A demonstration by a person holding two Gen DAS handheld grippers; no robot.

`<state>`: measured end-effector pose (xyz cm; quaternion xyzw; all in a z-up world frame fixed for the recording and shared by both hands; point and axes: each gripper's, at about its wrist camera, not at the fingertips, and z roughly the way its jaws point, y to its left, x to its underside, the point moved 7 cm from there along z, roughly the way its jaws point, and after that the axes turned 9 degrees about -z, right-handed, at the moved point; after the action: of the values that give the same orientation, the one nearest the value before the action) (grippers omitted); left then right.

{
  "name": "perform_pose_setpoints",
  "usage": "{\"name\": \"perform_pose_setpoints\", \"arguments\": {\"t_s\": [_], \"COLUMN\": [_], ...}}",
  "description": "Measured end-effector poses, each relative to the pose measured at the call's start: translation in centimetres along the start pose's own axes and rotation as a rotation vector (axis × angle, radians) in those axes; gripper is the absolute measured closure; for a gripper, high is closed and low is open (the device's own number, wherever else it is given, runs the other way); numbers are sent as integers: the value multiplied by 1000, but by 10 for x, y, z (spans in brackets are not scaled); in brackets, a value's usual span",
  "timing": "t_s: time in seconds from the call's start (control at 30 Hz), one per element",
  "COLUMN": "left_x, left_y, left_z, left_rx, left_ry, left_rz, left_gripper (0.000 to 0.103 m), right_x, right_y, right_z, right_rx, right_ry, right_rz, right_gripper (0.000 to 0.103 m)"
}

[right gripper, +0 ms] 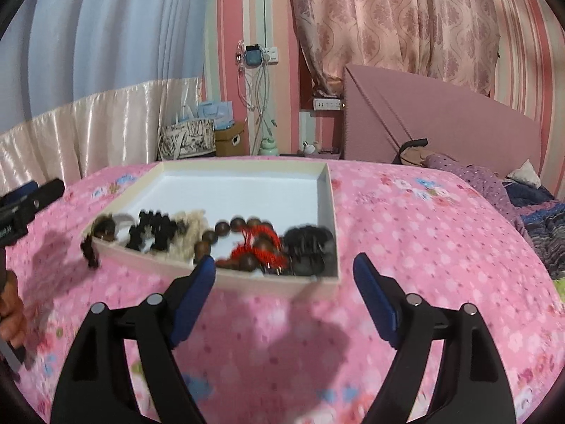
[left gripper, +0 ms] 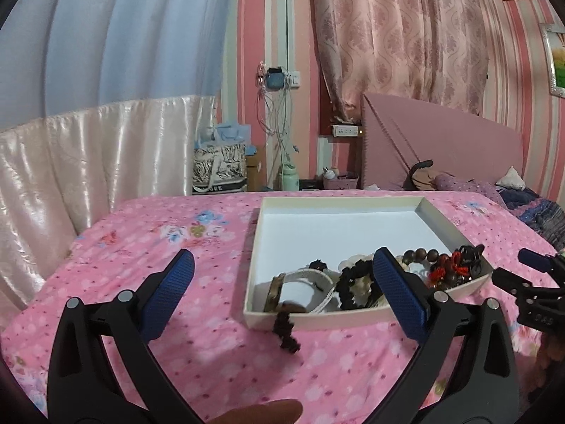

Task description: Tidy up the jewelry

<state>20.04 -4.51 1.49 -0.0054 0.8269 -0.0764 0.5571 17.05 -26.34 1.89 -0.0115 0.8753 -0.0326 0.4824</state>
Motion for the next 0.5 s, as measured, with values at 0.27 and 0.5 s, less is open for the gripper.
{"name": "perform_pose_setpoints", "arguments": {"t_s": [0.27,0.5], "left_x": [10,29], "left_y": [6,-2], "left_z": [-29,-18], "left_rx": [71,21], "left_ry": [-89,-52], "left_rz": [-16,26], "left_gripper": [3,3], "right_x": [10,10], "right_y": [0,-8], "right_z": [-26,-34], "right_rx": [1,13], "right_ry": [-39,-83], "right_rz": [-19,22], "right_gripper": [23,18]}}
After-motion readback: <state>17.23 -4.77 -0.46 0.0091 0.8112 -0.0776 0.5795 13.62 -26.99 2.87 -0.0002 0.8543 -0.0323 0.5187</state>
